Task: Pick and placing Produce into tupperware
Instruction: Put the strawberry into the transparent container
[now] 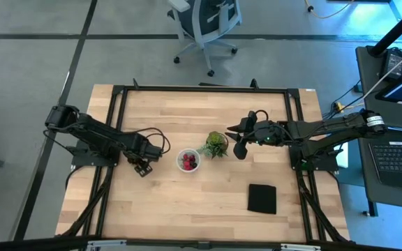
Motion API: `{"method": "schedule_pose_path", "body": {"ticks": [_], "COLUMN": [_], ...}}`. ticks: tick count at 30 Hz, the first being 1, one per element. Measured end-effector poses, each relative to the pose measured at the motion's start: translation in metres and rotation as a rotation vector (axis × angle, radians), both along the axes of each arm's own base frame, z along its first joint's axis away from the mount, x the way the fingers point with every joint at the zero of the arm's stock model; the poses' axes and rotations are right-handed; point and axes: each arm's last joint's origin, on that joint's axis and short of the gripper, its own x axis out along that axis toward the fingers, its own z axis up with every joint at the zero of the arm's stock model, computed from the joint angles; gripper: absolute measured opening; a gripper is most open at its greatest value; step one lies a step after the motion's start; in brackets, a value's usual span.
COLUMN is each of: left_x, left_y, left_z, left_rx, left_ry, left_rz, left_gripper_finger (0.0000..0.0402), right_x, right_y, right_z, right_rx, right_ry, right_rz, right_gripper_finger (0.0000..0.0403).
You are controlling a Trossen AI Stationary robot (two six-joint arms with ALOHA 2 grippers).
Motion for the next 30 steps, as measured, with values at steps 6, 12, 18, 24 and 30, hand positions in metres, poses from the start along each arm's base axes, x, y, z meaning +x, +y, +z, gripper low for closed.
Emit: {"method": "schedule_pose_path", "body": {"ticks": [6,12,18,24,30], "left_x": [0.000,0.000,-0.001,0.003,0.019], "left_y": [0.000,0.000,0.000,0.002,0.003], "left_z": [0.000,0.000,0.001,0.020,0.065], "left_rx": [-0.003,-0.003,0.005,0.069,0.077], "left_ry": [-0.005,-0.004,-0.016,-0.118,-0.349], "left_rz": [0.000,-0.001,-0.003,-0.030,-0.049], "left_gripper_finger": [0.0199,0.0168,0.0141,0.0148,0.0143], "right_x": [0.000,0.000,0.000,0.000,0.000], "right_y": [0.000,0.000,0.000,0.000,0.000], "right_z": [0.000,0.000,0.000,0.000,0.000], "right_rx": [-0.001,-0.001,0.002,0.002,0.000], "right_ry": [0.000,0.000,-0.001,-0.002,-0.002], "right_rz": [0.000,0.000,-0.001,-0.001,0.000], "right_gripper_finger": [0.0103,0.0103,0.0103,0.0103,0.0103]}}
